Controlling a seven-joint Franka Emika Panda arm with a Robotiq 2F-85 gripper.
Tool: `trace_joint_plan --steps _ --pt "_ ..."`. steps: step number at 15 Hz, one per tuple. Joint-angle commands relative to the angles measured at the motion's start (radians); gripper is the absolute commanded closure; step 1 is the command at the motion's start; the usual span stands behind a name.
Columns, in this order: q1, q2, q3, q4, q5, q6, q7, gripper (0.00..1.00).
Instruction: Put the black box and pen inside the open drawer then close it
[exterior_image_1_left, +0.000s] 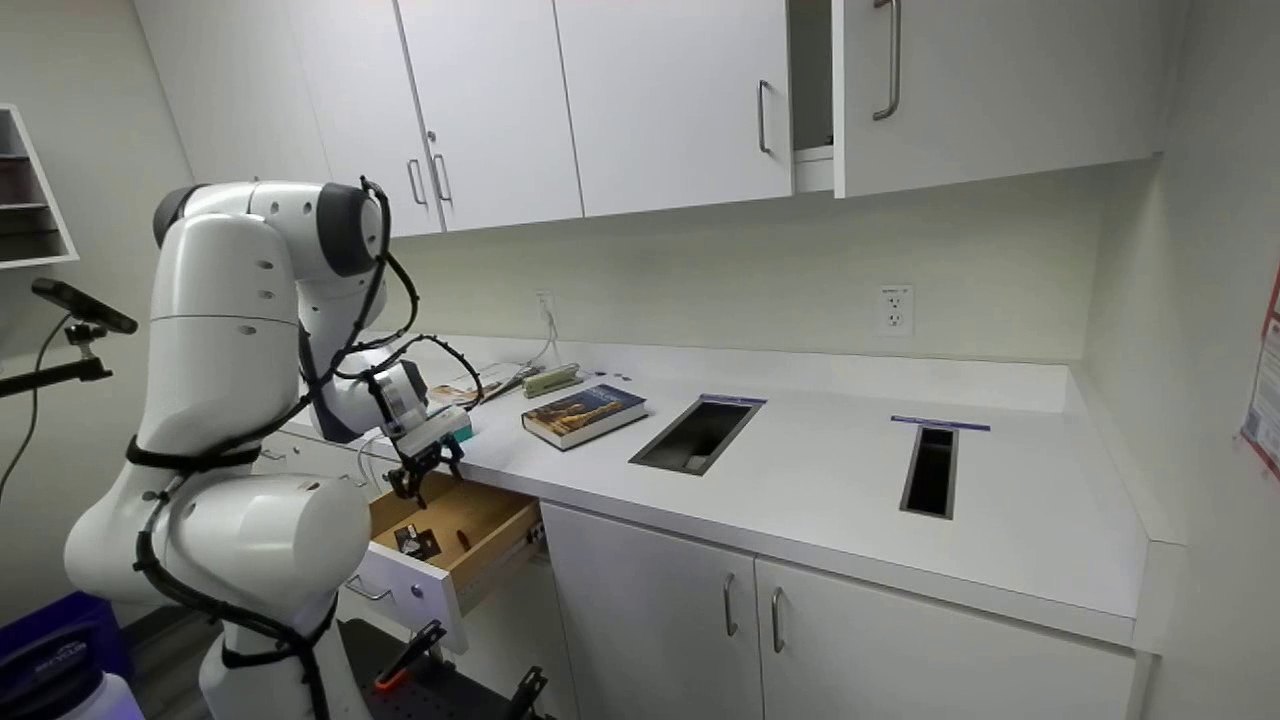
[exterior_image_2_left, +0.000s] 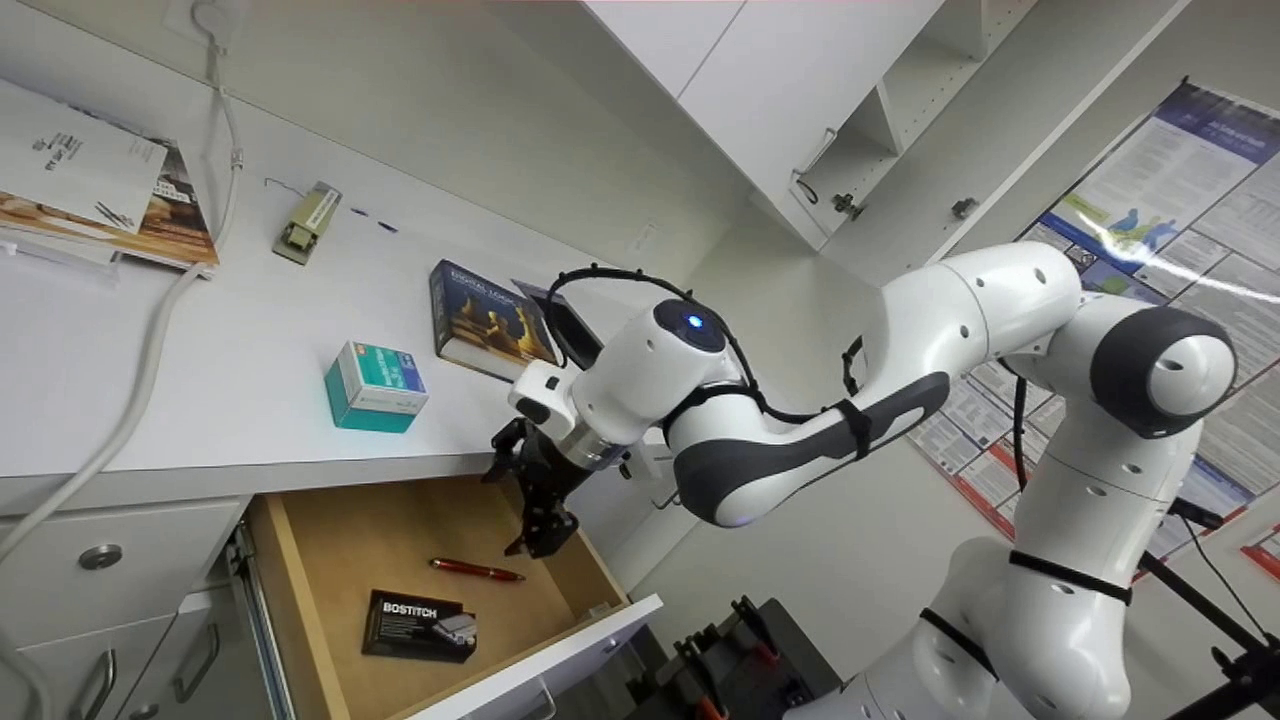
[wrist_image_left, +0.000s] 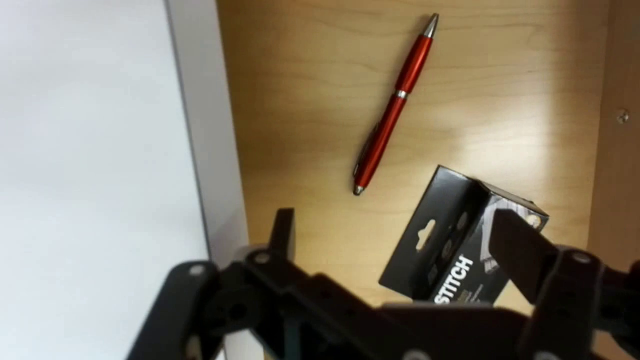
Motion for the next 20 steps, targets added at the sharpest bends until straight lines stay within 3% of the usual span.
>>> trace_joint_plan --steps 1,5,8,9,10,12,15,20 --pt "-0.093 -0.118 0.109 -0.061 0.086 -0.005 -0.263 0.0" --pt "-0.254 -0.138 0.32 -0.046 0.255 -0.059 -0.581 0.0" --pt "-0.301 -0.145 0.402 -0.027 0.383 -0.131 -0.82 0.0" --pt "-0.27 -0.158 0.375 -0.022 0.434 -0.169 -0.906 0.0" --pt "-0.222 -0.125 0.322 -0.022 0.388 -0.102 -0.796 0.0" --pt "-0.221 -0.135 0.325 -0.02 0.428 -0.133 -0.877 0.0" --pt "-0.22 -0.137 0.325 -0.02 0.43 -0.136 -0.89 0.0" --pt "-0.072 -0.169 0.306 -0.01 0.284 -0.281 -0.872 0.0"
